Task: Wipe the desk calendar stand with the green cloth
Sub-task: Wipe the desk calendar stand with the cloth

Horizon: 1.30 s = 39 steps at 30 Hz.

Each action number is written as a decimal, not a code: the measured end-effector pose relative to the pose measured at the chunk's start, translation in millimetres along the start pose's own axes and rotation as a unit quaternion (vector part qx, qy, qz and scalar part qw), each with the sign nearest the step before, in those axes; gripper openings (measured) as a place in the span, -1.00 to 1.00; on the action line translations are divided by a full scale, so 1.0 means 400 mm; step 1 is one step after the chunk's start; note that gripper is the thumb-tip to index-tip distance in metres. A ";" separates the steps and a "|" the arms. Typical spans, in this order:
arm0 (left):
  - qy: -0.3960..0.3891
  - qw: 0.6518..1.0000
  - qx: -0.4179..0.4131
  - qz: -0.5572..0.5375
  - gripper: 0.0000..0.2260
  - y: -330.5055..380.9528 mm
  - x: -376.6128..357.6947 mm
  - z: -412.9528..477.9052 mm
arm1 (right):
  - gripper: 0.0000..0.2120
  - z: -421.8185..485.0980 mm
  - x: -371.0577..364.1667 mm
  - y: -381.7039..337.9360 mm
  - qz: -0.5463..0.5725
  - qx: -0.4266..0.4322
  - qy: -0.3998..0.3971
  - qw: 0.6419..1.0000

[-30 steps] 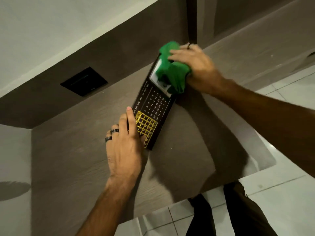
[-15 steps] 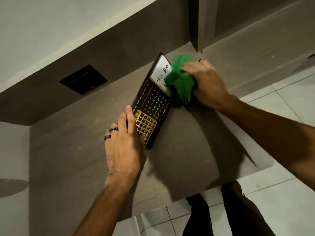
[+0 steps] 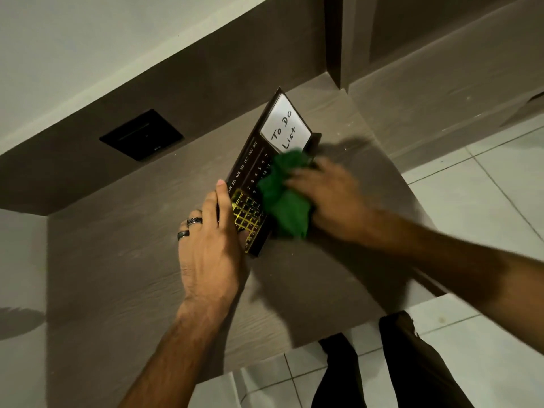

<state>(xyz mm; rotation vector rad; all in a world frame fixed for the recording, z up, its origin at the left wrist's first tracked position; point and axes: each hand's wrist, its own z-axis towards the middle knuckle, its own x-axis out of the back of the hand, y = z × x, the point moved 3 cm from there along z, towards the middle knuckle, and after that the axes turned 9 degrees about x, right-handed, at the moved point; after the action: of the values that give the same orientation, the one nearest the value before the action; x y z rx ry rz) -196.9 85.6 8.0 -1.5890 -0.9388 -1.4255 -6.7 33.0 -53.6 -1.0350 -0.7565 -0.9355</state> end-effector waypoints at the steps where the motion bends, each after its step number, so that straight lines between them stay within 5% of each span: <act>1: -0.001 1.000 0.001 -0.003 -0.18 0.001 0.001 0.000 | -0.57 0.016 0.022 0.061 -0.018 -0.045 0.015 0.999; 6: -0.006 1.000 0.007 -0.015 -0.16 0.001 0.002 -0.002 | -0.56 0.062 0.058 0.178 -0.075 -0.176 0.015 0.981; 10: 0.001 1.000 0.011 -0.004 -0.18 -0.001 -0.002 -0.001 | -0.71 -0.008 -0.036 -0.047 0.023 -0.074 0.026 0.997; 14: 0.010 1.000 0.008 0.009 -0.16 -0.003 -0.005 0.004 | -0.67 -0.095 -0.124 -0.294 0.047 0.149 -0.157 0.975; 16: 0.016 1.000 0.006 0.012 -0.15 -0.004 -0.006 0.006 | -0.51 -0.104 -0.126 -0.319 0.087 0.176 -0.179 0.964; 20: 0.007 1.000 0.005 0.002 -0.16 -0.009 -0.012 0.010 | -0.37 -0.063 -0.060 -0.212 0.127 0.105 -0.075 0.984; 25: 0.031 1.000 0.001 0.002 -0.23 -0.009 -0.009 -0.001 | -0.55 0.018 0.051 0.040 0.066 -0.087 0.033 0.993; 28: 0.035 0.999 0.000 0.006 -0.22 -0.008 -0.011 0.000 | -0.63 0.042 0.054 0.084 0.016 -0.130 0.049 0.990; 36: 0.008 1.000 0.003 -0.018 -0.16 -0.015 -0.024 0.010 | -0.71 -0.033 -0.053 -0.237 0.101 0.089 -0.143 0.980; 39: 0.008 1.000 0.003 0.001 -0.16 -0.010 -0.019 0.009 | -0.63 -0.026 0.002 -0.187 0.138 0.079 -0.112 0.981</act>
<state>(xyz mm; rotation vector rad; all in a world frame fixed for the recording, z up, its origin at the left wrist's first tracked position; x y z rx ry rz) -199.5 90.4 0.7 -1.5715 -0.9311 -1.4309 -73.2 7.0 -29.2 -1.0830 -0.8340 -0.5166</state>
